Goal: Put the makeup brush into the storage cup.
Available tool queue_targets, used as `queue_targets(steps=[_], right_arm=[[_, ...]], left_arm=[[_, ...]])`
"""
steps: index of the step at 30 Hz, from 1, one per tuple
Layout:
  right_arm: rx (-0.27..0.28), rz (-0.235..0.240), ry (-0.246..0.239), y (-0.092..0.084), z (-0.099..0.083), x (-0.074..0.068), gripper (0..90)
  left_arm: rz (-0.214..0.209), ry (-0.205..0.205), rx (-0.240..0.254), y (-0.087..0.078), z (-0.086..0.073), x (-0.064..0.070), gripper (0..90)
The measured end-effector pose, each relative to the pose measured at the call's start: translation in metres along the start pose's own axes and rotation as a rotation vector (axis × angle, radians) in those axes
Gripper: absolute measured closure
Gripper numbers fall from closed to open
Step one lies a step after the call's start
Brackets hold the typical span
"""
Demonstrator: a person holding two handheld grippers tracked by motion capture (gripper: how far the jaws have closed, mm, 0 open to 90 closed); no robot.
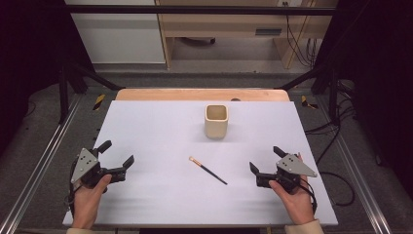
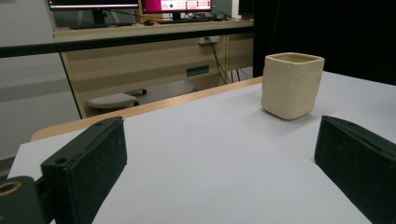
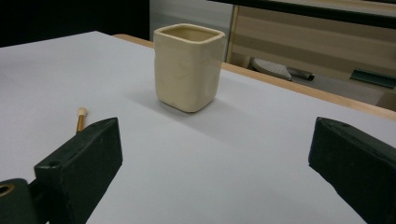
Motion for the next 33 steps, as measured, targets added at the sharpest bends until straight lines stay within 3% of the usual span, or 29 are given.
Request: queue_targets(steps=[5, 6, 8, 9, 10, 13, 19, 33], right_arm=[[-0.028, 0.02, -0.004, 0.004, -0.001, -0.006, 2.7], [-0.039, 0.053, 0.0, 0.008, -0.002, -0.012, 2.8], [-0.052, 0.067, -0.002, 0.01, -0.003, -0.015, 2.9], [-0.088, 0.089, 0.002, 0.015, -0.004, -0.022, 3.6], [-0.088, 0.089, 0.002, 0.015, -0.004, -0.022, 3.6], [-0.179, 0.094, 0.027, 0.025, -0.006, -0.027, 5.1], [-0.253, 0.107, 0.065, 0.032, -0.005, -0.027, 6.1], [-0.486, 0.175, -0.056, 0.053, 0.005, -0.044, 6.7]], left_arm=[[0.002, 0.006, -0.009, 0.001, -0.002, 0.0, 1.7], [0.002, 0.008, -0.011, 0.001, -0.002, 0.0, 1.7], [0.002, 0.012, -0.014, 0.001, -0.003, 0.001, 1.7], [0.001, 0.014, -0.017, 0.001, -0.004, 0.001, 1.7], [0.001, 0.014, -0.017, 0.001, -0.004, 0.001, 1.7], [-0.001, 0.019, -0.022, 0.001, -0.005, 0.002, 1.7], [-0.001, 0.015, -0.019, 0.0, -0.005, 0.002, 1.7], [-0.002, 0.017, -0.014, -0.002, -0.003, 0.003, 1.7]])
Point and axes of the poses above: each handheld gripper's, and its own axes: y roughly forward along the jaws, z roughly out of its top, x roughly to its right, the point moved 8 cm from there along y, roughly forward along the jaws, and after that the axes turned 13 degrees about z, right-handed, at the moved point
